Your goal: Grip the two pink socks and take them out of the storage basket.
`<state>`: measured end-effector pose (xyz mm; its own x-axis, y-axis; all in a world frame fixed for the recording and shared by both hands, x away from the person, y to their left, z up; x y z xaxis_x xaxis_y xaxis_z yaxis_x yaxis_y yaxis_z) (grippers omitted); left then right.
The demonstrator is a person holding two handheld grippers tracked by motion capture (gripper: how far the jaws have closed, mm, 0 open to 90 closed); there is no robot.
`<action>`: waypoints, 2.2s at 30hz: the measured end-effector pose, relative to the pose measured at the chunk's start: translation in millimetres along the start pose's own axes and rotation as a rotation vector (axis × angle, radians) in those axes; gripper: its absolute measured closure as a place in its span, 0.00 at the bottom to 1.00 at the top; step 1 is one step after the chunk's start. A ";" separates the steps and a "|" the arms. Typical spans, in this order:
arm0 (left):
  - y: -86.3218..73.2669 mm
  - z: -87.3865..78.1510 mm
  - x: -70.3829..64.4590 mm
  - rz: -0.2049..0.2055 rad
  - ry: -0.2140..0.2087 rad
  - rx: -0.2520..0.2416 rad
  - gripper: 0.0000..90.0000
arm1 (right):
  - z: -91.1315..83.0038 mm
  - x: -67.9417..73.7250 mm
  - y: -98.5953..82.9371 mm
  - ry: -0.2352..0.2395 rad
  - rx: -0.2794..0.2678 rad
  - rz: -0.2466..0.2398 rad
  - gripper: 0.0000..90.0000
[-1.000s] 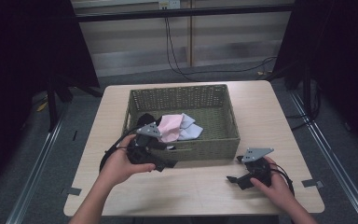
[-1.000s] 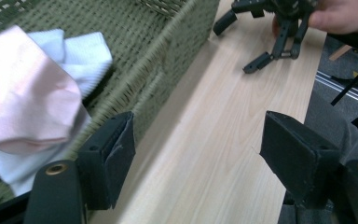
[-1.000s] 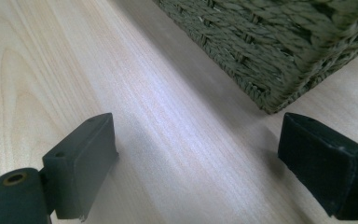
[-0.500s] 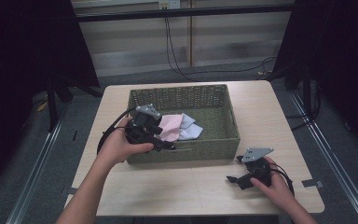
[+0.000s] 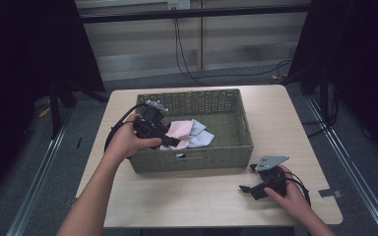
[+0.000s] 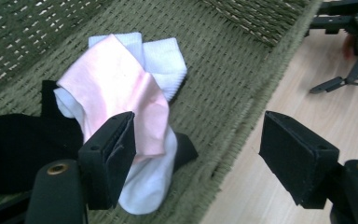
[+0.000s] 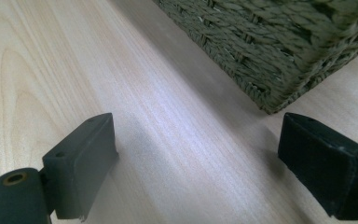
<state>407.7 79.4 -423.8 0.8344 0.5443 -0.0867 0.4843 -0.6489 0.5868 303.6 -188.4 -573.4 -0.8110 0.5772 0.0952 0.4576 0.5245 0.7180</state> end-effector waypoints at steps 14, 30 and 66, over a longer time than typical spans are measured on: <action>4.8 20.9 29.4 -0.047 0.060 0.058 0.32 | 0.0 0.0 0.0 0.000 0.000 -0.001 0.12; -3.0 55.3 54.8 -0.077 0.094 0.113 0.36 | 0.1 0.1 0.2 0.000 -0.002 0.002 0.12; -2.2 79.4 53.1 -0.035 0.087 0.195 0.86 | -0.4 0.1 -0.4 0.002 -0.001 -0.008 0.12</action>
<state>471.8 67.5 -493.6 0.7945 0.6065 -0.0298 0.5614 -0.7149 0.4169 303.2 -188.8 -573.4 -0.8155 0.5717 0.0903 0.4503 0.5286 0.7196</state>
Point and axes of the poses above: each handheld gripper's, and its own axes: z roughly forward along the jaws, y roughly out of its top, x roughly to its left, the point moved 9 cm from there along z, roughly forward along the jaws, and after that the axes turned 5 degrees about y, right-handed, at the moved point
